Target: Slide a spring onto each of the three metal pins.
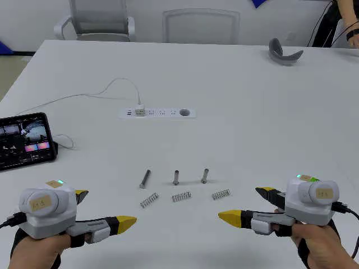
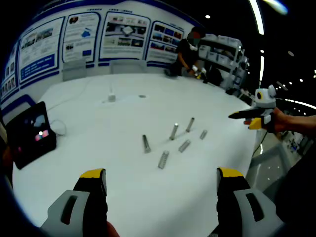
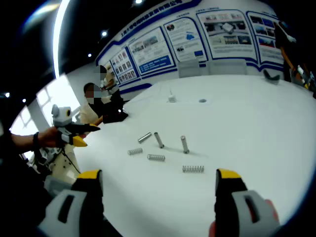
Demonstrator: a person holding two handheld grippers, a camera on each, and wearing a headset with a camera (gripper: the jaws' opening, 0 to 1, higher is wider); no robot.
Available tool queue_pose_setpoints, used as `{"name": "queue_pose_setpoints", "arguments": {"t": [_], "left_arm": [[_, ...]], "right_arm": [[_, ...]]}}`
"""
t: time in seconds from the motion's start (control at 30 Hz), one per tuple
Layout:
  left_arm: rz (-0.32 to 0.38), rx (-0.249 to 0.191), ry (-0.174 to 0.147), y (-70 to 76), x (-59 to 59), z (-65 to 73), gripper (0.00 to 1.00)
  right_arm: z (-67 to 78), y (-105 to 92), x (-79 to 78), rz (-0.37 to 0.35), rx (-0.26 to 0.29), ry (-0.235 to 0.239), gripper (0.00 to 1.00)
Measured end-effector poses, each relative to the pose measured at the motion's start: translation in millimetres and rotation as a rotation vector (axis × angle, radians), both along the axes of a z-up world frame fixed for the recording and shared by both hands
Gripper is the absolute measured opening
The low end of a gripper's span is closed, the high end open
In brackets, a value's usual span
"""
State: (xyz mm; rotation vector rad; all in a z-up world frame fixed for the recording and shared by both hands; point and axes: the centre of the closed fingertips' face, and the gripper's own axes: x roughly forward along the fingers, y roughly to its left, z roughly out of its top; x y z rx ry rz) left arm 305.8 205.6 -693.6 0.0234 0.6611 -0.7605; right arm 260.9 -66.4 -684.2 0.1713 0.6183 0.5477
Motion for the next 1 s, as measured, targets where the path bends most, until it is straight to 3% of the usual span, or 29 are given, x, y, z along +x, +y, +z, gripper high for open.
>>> {"name": "queue_pose_setpoints", "arguments": {"t": [0.63,1.0], "left_arm": [[0.001,-0.007,0.007,-1.6,0.3,-0.3,0.94],[-0.002,-0.013,0.027,-8.2,-2.4,-3.3,0.92]], "right_arm": [[-0.2,0.1,0.2,0.012,0.012,-0.001,0.95],[-8.0,2.8,-7.7,0.025,0.014,0.018,0.96]]}}
